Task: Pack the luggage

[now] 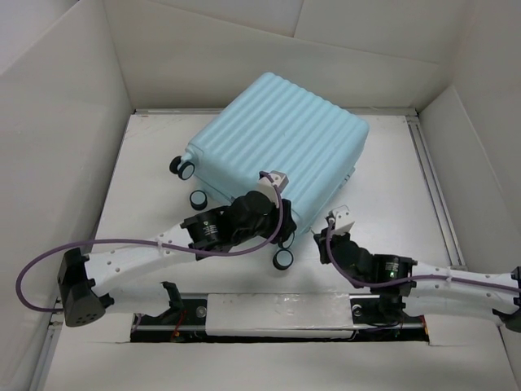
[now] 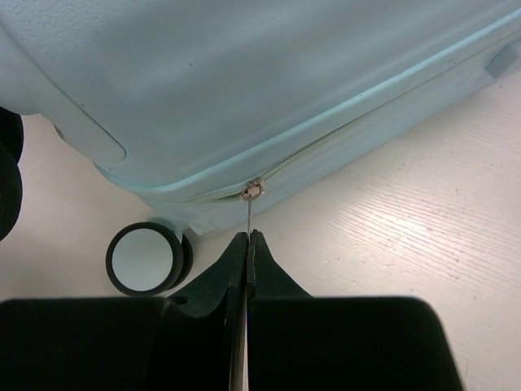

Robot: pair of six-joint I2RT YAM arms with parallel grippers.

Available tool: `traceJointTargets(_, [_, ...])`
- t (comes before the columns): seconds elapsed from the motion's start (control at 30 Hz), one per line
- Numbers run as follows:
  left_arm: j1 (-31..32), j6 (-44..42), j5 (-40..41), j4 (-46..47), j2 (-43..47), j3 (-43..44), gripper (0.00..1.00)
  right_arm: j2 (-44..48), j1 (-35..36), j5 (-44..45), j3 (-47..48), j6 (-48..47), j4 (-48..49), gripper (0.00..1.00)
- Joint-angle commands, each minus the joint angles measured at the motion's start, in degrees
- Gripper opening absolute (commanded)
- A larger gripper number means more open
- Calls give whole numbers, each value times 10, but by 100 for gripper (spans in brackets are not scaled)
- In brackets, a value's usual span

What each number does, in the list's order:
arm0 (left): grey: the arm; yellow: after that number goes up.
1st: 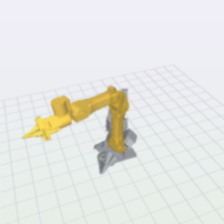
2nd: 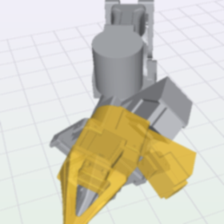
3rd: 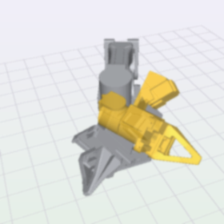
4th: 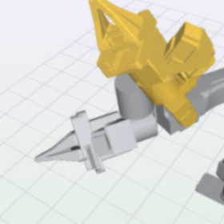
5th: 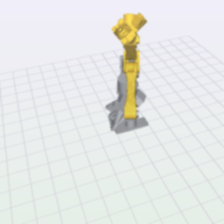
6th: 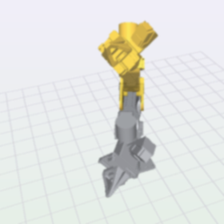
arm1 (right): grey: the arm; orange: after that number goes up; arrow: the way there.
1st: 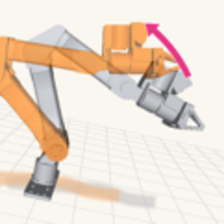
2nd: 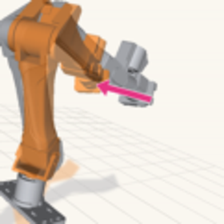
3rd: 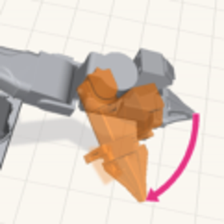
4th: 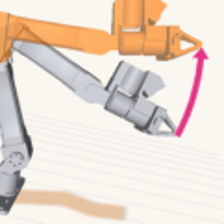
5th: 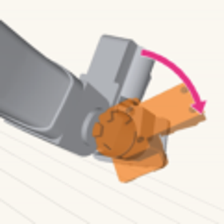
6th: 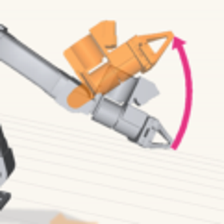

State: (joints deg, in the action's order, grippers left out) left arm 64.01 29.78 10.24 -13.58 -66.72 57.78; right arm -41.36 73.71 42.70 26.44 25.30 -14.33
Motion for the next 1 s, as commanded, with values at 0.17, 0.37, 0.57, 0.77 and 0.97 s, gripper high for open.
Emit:
traceJointTargets(0.17, [-28, -3, 98, 15, 72, -6, 49, -36, 20, -15, 22, 26, 17, 0])
traceJointTargets(0.37, [-4, 17, 51, 22, 123, -67, 86, -30, 20, -26, 17, 5, 43, 0])
traceJointTargets(0.57, [8, 22, 21, 48, 117, -101, 93, -30, 20, -31, 22, 5, 48, 0])
traceJointTargets(0.77, [14, 1, -14, 71, 97, -107, 99, -35, 20, -37, 16, 5, 59, 0])
traceJointTargets(0.97, [30, -6, 27, 66, 31, -70, 91, -53, 20, -42, 11, 10, 83, 0])
